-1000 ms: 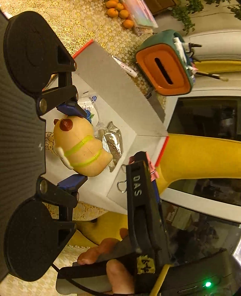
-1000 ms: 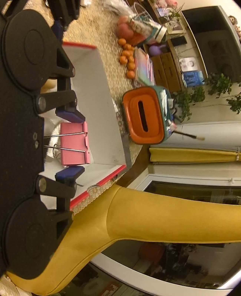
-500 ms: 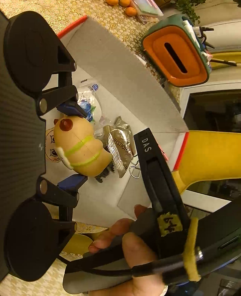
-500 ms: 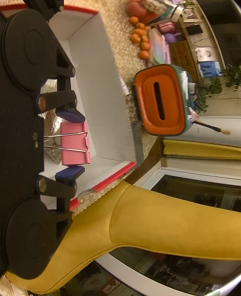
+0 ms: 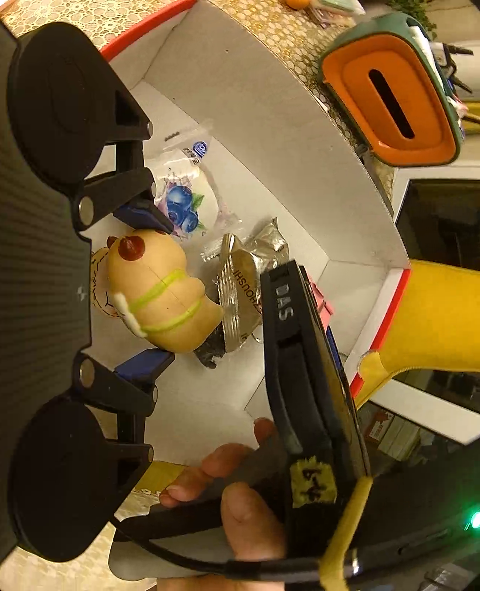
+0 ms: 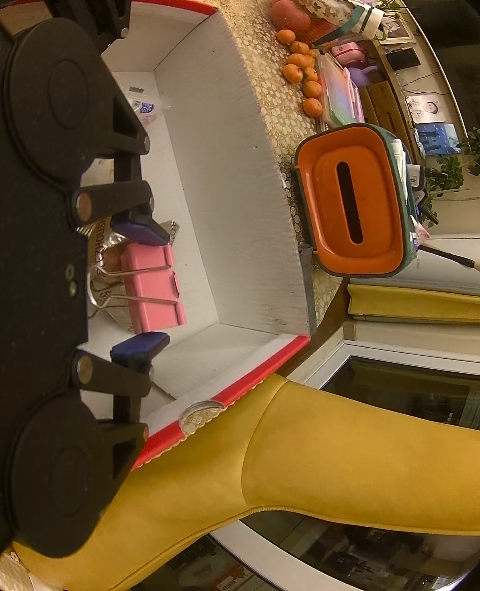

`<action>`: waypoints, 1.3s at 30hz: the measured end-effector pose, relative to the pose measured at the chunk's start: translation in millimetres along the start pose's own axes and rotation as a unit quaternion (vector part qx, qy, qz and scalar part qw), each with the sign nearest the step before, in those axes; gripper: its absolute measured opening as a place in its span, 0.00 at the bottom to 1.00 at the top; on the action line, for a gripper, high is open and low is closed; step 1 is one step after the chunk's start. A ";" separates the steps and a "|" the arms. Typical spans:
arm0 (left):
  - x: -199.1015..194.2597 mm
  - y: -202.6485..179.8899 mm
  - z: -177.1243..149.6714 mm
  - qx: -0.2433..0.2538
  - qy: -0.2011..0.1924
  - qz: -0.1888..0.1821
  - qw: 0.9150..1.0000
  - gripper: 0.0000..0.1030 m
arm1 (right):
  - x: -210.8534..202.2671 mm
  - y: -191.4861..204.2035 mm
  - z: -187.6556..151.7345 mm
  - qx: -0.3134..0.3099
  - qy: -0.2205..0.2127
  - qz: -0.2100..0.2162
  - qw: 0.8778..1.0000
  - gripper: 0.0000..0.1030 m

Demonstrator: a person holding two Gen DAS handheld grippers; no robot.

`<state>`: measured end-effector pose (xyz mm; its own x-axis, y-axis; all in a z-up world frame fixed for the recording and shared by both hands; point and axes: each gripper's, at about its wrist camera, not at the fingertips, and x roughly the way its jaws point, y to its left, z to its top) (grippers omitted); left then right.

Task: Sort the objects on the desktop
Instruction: 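Lower both held items into the box and open both tools, then withdraw both tools from the box back over the table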

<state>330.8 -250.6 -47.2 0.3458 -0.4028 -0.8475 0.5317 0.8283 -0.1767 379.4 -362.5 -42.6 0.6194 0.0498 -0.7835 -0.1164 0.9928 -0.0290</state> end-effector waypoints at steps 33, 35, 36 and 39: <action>-112.1 -15.2 -43.1 -0.015 -0.108 0.004 0.994 0.71 | -111.1 21.6 -25.8 -0.013 -0.050 0.034 0.998 0.68; -122.0 -15.0 -49.9 -0.019 -0.116 0.006 0.993 0.71 | -120.0 25.6 -29.2 -0.014 -0.056 0.039 0.998 0.68; -126.9 -15.3 -53.6 -0.019 -0.121 0.008 0.992 0.71 | -124.3 27.5 -31.3 -0.014 -0.059 0.043 0.997 0.68; -140.5 -14.9 -64.6 -0.020 -0.133 0.015 0.991 0.71 | -136.7 33.3 -37.5 -0.013 -0.068 0.049 0.996 0.70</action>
<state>224.3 -181.1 42.2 0.5554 -0.4624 -0.6912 0.4892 0.8538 -0.1780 261.7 -340.4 40.2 0.7037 0.1631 -0.6915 -0.2007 0.9793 0.0267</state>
